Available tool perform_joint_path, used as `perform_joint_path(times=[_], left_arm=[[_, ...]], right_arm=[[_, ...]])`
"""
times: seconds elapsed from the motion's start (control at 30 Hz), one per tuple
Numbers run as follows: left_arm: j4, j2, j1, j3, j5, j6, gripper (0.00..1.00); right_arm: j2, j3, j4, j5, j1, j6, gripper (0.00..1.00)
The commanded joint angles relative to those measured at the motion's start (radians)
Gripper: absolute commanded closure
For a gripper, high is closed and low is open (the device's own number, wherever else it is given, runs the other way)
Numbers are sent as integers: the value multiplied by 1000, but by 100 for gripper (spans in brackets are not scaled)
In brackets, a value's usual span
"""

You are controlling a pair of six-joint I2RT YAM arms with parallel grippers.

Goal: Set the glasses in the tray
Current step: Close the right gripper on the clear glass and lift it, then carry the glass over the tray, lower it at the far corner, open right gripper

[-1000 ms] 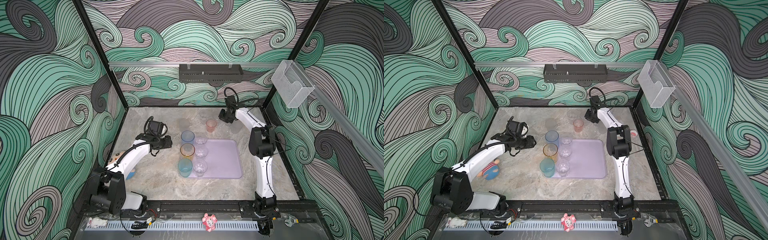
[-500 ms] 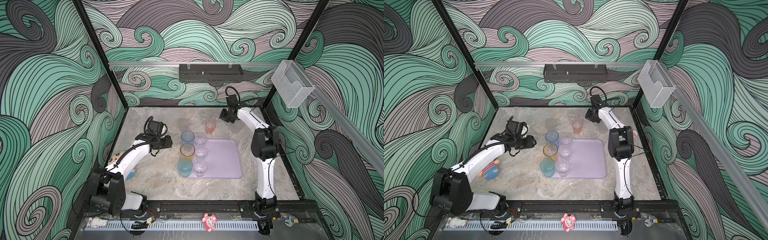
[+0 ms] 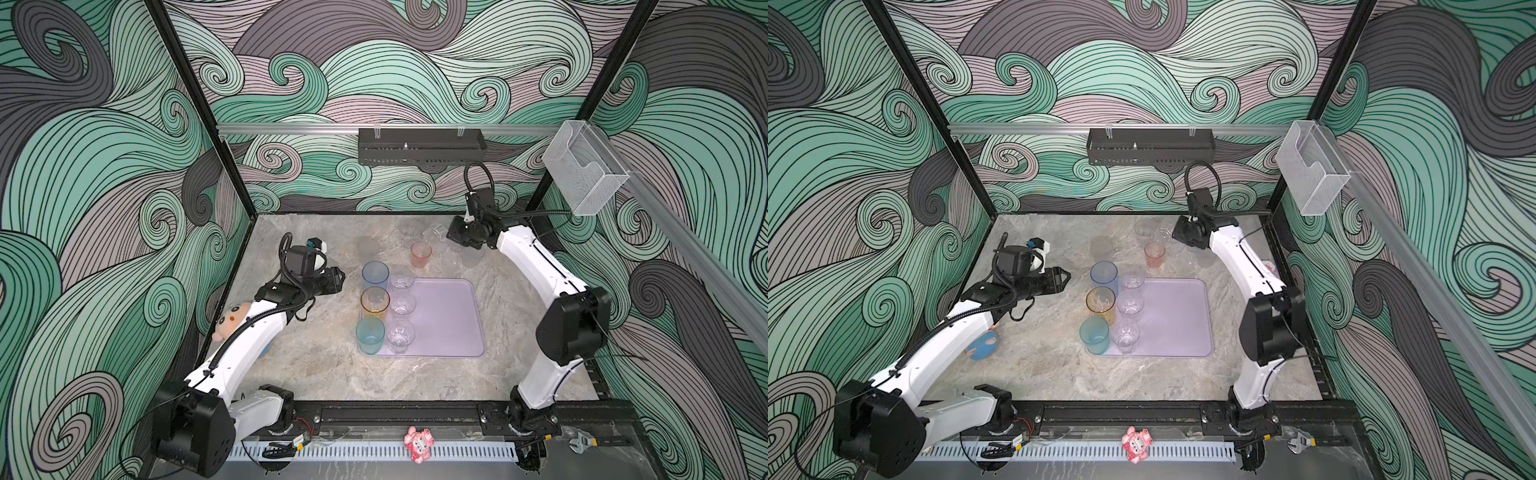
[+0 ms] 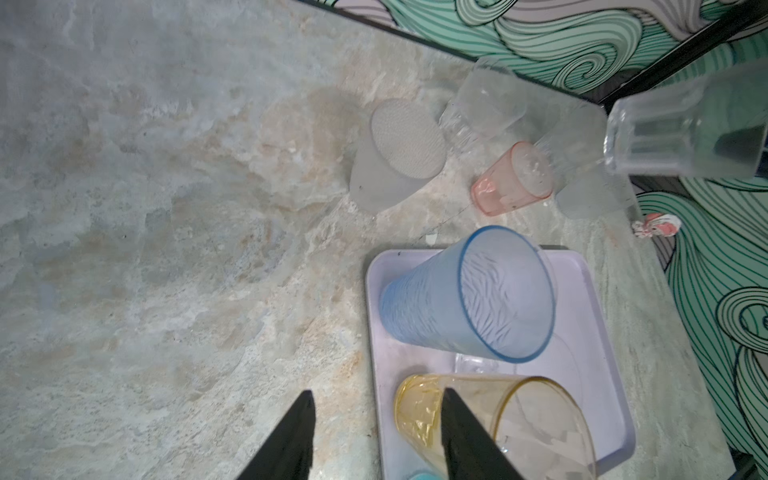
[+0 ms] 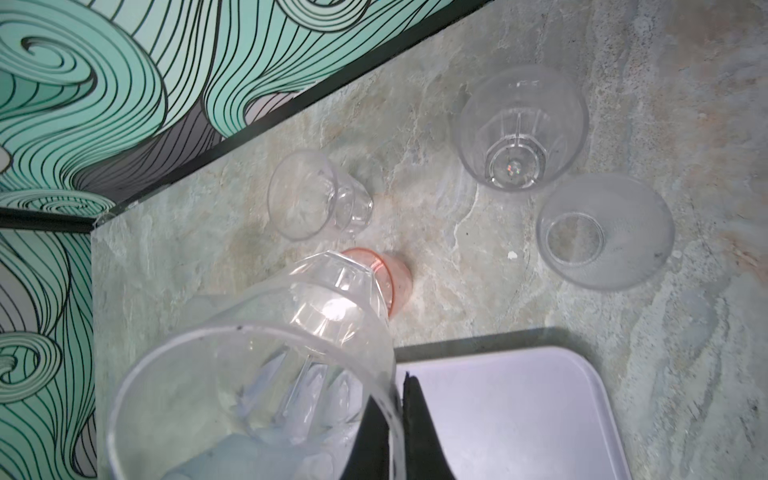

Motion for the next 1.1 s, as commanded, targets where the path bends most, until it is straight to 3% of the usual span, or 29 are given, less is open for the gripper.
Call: perform_joint_path(times=[0.0, 0.2, 0.4, 0.6, 1.07], left_arm=[[47, -66, -56, 16, 18, 44, 48], [58, -179, -224, -12, -104, 133, 47], [54, -215, -314, -69, -130, 118, 46], [71, -225, -334, -116, -134, 52, 46], [42, -233, -334, -146, -167, 50, 46]], right_arm=[[-117, -90, -4, 34, 42, -32, 98], [-240, -228, -105, 107, 108, -110, 98], [-211, -260, -180, 196, 186, -182, 99], [-108, -213, -191, 231, 224, -217, 99], [76, -158, -115, 223, 217, -233, 100]])
